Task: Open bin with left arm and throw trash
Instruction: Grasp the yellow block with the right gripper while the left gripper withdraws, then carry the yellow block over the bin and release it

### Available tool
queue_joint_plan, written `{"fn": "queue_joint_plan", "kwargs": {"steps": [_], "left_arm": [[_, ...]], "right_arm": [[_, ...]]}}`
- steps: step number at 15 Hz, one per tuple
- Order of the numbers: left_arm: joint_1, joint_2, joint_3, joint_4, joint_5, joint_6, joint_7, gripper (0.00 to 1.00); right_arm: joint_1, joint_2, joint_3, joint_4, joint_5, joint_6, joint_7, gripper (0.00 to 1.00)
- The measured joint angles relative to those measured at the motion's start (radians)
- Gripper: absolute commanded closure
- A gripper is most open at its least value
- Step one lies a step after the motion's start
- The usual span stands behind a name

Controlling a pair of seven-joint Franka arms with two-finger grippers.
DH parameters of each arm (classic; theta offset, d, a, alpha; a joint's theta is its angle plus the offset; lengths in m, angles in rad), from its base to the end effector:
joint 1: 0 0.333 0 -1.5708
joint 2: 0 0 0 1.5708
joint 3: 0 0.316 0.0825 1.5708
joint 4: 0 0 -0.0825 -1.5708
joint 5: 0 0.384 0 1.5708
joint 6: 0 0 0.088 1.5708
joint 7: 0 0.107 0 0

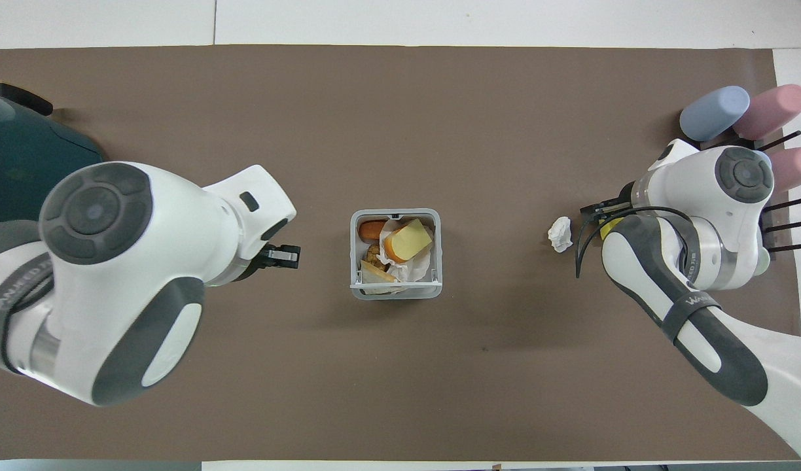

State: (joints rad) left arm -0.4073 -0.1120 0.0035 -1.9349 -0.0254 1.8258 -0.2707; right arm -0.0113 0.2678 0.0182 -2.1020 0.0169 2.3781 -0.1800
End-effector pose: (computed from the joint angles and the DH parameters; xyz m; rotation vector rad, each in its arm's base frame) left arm 0.4842 -0.2091 0.5336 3.1108 -0.1974 -0.0086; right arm 0.5790 0.0040 0.2920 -3.1139 -0.2717 -0.0152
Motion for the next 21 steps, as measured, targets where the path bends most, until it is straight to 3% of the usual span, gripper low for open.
{"fn": "queue_joint_plan", "kwargs": {"steps": [4, 7, 9, 11, 13, 15, 18, 20, 21], "left_arm": [[0.148, -0.004, 0.004, 0.005, 0.000, 0.000, 0.126, 0.00], [0.251, -0.006, 0.006, 0.023, 0.000, -0.002, 0.239, 0.00], [0.297, -0.006, 0.006, 0.057, 0.000, -0.025, 0.286, 0.00], [0.313, -0.004, 0.006, 0.081, 0.000, -0.034, 0.303, 0.00], [0.312, 0.007, 0.002, 0.083, 0.000, -0.024, 0.304, 0.00], [0.310, 0.041, -0.004, 0.082, 0.000, 0.014, 0.304, 0.00], [0.299, 0.131, -0.012, 0.076, 0.000, 0.120, 0.304, 0.00], [0.287, 0.199, -0.013, 0.059, 0.000, 0.214, 0.304, 0.00], [0.284, 0.230, -0.013, 0.044, 0.000, 0.260, 0.304, 0.00]], "right_arm": [[0.000, -0.004, 0.000, 0.060, -0.001, -0.113, 0.000, 1.00], [0.017, -0.009, 0.004, 0.242, 0.002, -0.314, 0.017, 1.00], [0.068, -0.004, 0.014, 0.387, 0.028, -0.447, 0.154, 1.00], [0.169, 0.011, 0.027, 0.496, 0.083, -0.506, 0.379, 1.00], [0.270, 0.031, 0.034, 0.542, 0.096, -0.503, 0.588, 1.00], [0.362, 0.051, 0.037, 0.548, 0.119, -0.428, 0.748, 1.00], [0.499, 0.075, 0.037, 0.519, 0.126, -0.309, 0.971, 1.00], [0.545, 0.073, 0.037, 0.483, 0.126, -0.273, 1.024, 1.00], [0.549, 0.069, 0.036, 0.460, 0.126, -0.247, 1.030, 0.89]]}}
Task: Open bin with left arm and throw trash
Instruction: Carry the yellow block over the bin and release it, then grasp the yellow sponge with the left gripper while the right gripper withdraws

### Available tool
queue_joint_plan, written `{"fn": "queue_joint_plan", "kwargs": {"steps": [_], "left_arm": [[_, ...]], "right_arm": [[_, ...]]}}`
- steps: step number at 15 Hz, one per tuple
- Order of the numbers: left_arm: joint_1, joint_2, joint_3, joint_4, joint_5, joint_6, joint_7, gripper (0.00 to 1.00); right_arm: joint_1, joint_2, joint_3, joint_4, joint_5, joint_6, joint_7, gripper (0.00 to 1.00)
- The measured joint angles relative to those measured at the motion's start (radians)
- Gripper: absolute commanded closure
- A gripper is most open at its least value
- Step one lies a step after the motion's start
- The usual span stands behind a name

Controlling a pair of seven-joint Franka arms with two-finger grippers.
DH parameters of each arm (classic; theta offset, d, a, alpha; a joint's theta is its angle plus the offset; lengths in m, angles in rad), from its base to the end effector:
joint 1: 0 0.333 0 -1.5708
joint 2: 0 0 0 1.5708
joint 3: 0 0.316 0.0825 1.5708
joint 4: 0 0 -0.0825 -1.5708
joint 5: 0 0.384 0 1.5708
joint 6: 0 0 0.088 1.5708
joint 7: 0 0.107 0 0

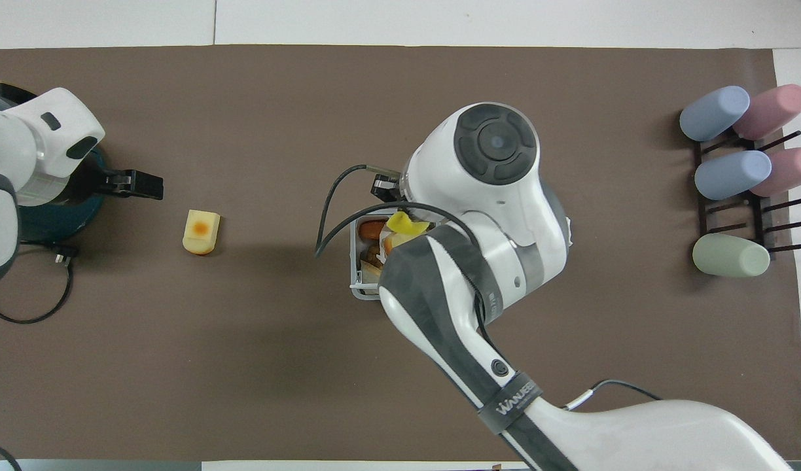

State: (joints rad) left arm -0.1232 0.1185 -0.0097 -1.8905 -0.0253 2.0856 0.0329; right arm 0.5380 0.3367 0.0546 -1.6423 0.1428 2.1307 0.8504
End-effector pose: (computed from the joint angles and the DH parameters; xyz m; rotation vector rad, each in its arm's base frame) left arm 0.5925 -0.0803 0.4489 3.1027 -0.2395 0.1173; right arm 0.5551 0.3766 0.4356 -2.8935 0.4803 -0.0272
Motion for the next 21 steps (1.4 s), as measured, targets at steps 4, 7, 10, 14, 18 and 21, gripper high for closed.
{"fn": "queue_joint_plan", "kwargs": {"steps": [4, 7, 10, 14, 18, 21], "left_arm": [[-0.001, 0.070, 0.000, -0.106, 0.000, 0.159, 0.000, 0.00], [-0.004, 0.070, -0.001, -0.191, 0.000, 0.233, 0.000, 0.01], [-0.018, 0.070, -0.002, -0.255, 0.000, 0.287, 0.000, 0.66], [-0.033, 0.069, -0.002, -0.290, 0.000, 0.328, -0.019, 1.00], [-0.066, 0.017, -0.004, -0.260, 0.000, 0.305, -0.070, 1.00], [-0.156, -0.029, -0.009, -0.136, 0.000, 0.146, -0.236, 1.00]], "right_arm": [[-0.001, -0.030, -0.008, -0.092, 0.000, 0.053, 0.000, 0.00], [-0.001, -0.042, -0.010, -0.093, 0.000, 0.053, 0.000, 0.00], [-0.007, -0.051, -0.014, -0.079, -0.031, 0.037, -0.001, 0.00], [-0.100, -0.055, -0.024, -0.032, -0.127, -0.047, -0.163, 0.00], [-0.313, -0.054, -0.029, -0.090, -0.125, -0.031, -0.586, 0.00], [-0.356, -0.077, -0.028, -0.257, -0.124, 0.098, -0.684, 0.00]]}}
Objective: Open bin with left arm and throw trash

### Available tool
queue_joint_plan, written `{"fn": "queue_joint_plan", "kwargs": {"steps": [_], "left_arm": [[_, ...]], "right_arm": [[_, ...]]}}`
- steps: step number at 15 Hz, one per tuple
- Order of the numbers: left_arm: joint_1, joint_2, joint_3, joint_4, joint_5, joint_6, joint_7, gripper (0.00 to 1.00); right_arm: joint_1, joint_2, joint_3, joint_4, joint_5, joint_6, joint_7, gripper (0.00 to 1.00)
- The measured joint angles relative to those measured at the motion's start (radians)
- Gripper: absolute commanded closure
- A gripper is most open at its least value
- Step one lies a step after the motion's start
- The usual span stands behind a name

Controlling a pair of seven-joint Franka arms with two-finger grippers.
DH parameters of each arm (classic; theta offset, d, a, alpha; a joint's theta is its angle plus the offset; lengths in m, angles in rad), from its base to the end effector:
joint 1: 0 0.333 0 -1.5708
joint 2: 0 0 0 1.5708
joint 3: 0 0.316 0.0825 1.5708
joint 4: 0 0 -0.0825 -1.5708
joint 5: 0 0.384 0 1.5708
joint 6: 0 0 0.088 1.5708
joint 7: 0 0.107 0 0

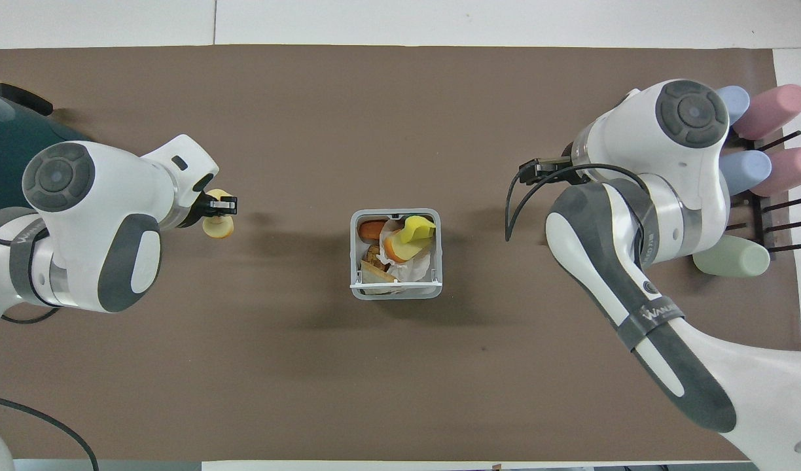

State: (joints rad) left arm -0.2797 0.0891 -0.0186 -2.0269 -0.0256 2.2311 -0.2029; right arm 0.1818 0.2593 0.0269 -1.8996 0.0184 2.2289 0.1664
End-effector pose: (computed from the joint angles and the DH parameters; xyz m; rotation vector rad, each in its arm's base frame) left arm 0.5553 -0.1714 0.4156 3.0842 -0.1245 0.1636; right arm 0.6079 0.1285 0.3724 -3.1051 -0.0472 -0.1006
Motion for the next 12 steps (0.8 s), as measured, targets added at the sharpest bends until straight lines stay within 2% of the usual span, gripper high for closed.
{"fn": "queue_joint_plan", "kwargs": {"steps": [3, 5, 9, 10, 11, 12], "left_arm": [[-0.130, 0.005, -0.004, 0.095, 0.000, -0.033, -0.228, 1.00], [-0.210, 0.018, -0.007, 0.118, -0.003, -0.007, -0.338, 1.00], [-0.342, 0.042, -0.010, 0.122, -0.041, 0.038, -0.406, 1.00], [-0.368, 0.044, -0.010, 0.121, -0.047, 0.038, -0.426, 0.45], [-0.386, 0.046, -0.011, 0.120, -0.048, 0.038, -0.451, 0.00], [-0.397, 0.047, -0.011, 0.118, -0.048, 0.037, -0.468, 0.00]], "right_arm": [[0.007, -0.023, 0.005, -0.145, 0.000, 0.084, 0.000, 0.00], [-0.008, -0.030, 0.003, -0.178, -0.001, 0.092, -0.003, 0.00], [-0.056, -0.032, 0.002, -0.195, -0.001, 0.092, -0.060, 0.07], [-0.060, -0.032, 0.001, -0.197, -0.001, 0.096, -0.060, 0.07], [-0.060, -0.032, 0.002, -0.200, -0.001, 0.112, -0.059, 0.08], [-0.058, -0.031, 0.002, -0.203, 0.000, 0.129, -0.057, 0.09]]}}
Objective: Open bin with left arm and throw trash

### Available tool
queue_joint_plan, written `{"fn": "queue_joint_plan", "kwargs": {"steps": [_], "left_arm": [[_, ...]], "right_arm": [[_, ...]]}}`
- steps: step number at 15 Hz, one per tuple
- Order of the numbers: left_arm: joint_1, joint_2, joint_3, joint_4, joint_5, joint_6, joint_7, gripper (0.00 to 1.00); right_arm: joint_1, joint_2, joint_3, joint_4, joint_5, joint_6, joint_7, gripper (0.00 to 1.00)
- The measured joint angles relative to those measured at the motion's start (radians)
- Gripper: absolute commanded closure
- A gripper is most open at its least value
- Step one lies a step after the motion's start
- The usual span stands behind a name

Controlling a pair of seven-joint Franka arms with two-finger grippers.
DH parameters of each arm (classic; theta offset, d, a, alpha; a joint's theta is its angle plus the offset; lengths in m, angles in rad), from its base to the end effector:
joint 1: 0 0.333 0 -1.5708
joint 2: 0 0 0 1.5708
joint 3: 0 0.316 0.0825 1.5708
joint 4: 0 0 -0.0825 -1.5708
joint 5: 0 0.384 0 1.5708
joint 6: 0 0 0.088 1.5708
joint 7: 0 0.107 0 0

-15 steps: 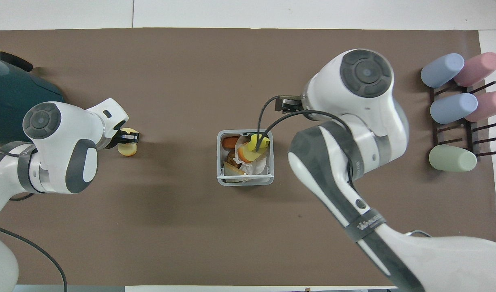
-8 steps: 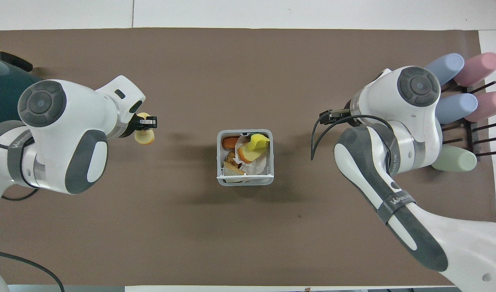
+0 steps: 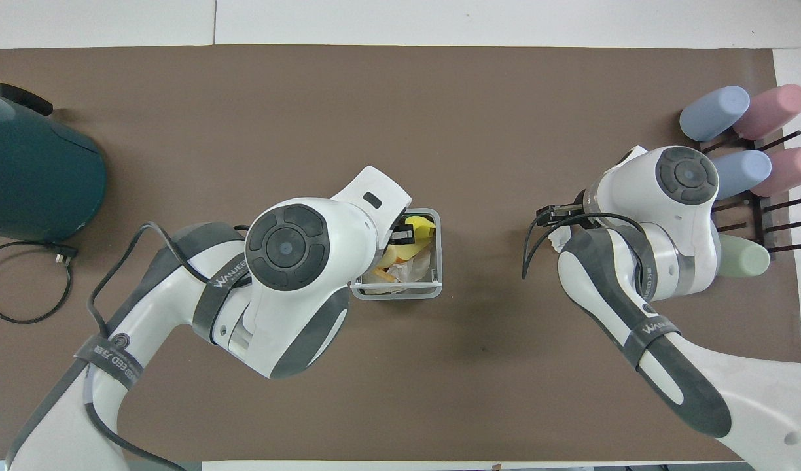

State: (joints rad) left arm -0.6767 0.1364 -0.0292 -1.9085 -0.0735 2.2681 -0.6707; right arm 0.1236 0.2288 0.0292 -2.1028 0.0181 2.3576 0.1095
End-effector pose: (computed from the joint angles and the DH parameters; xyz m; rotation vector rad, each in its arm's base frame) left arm 0.4661 -0.3990 0.4482 2.9432 0.0094 0.1934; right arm 0.5711 0.0879 0.3124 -3.1182 -0.0465 -0.0363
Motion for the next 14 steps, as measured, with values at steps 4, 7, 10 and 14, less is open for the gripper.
{"fn": "queue_joint_plan", "kwargs": {"steps": [4, 7, 10, 14], "left_arm": [[-0.004, 0.000, 0.004, -0.001, -0.001, -0.024, -0.010, 0.00], [-0.002, -0.018, 0.009, 0.004, -0.001, -0.075, -0.010, 0.00], [0.003, -0.056, 0.013, 0.004, -0.001, -0.104, -0.010, 0.00], [0.030, -0.061, 0.021, 0.002, -0.001, -0.146, 0.020, 0.00]], "right_arm": [[0.003, 0.017, 0.004, -0.007, 0.000, 0.024, 0.013, 0.33], [0.003, 0.019, 0.004, -0.009, 0.000, 0.012, 0.014, 0.74], [0.001, 0.018, 0.003, -0.007, 0.000, -0.041, 0.015, 1.00], [0.001, 0.011, 0.002, 0.090, 0.001, -0.182, 0.016, 1.00]]}}
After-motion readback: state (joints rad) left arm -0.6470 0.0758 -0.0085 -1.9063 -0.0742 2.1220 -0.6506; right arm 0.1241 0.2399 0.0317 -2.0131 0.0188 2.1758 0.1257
